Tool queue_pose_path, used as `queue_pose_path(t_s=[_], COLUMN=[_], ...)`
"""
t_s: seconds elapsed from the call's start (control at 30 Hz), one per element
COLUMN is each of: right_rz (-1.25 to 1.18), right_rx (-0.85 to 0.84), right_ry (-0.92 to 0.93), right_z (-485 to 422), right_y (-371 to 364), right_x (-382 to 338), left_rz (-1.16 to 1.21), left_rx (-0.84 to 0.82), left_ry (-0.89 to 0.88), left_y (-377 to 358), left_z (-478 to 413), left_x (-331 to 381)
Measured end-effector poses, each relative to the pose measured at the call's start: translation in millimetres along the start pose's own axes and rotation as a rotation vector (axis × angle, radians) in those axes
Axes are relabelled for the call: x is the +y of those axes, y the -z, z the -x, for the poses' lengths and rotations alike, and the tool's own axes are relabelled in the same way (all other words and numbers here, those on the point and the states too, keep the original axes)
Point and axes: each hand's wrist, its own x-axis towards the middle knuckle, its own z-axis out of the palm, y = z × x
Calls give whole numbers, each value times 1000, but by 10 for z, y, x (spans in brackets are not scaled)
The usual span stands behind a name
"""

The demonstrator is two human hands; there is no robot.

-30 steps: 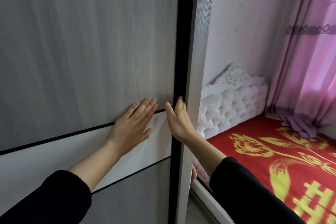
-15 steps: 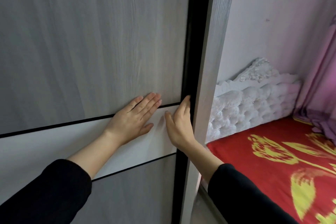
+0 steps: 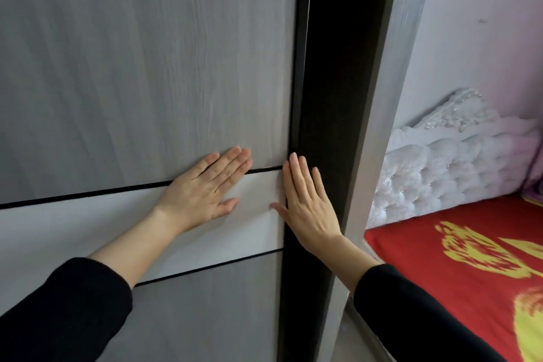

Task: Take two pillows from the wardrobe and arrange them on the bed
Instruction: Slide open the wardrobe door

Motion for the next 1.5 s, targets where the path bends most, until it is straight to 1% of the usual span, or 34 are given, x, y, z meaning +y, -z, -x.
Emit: queue_pose_path(t_s=[0.07, 0.17, 0.3, 0.43, 0.6, 0.87, 1.07, 1.2, 1.4, 1.5], right_rz=[89, 164, 161, 153, 197, 205, 191, 174, 112, 77], right_rx=[19, 45, 108, 126, 135, 147, 139, 135, 142, 112], right_ry=[116, 212, 297, 378, 389, 328, 324, 326, 373, 429], right_z=[-64, -152, -252, -354, -433, -551, -666, -758, -862, -917], right_y=[-14, -34, -57, -53, 26, 105, 174, 196, 319, 392], right_x=[-91, -266, -538, -844, -1370, -2310, -2946, -3328, -3856, -4039], left_rz=[-17, -27, -35, 3, 17, 54, 2, -24, 0, 7], left_rx=[-23, -59, -96, -136, -138, -124, -132, -133, -144, -165], left_ry=[3, 14, 56, 124, 154, 146, 135, 166, 192, 219], left_y=[12, 35, 100, 131, 123, 85, 112, 119, 172, 212], left_z=[144, 367, 682, 1033, 1464, 2168, 2674, 3014, 3467, 3691], left_x=[-105, -263, -481, -681, -979, -1503, -1907, -2104, -2408, -2536])
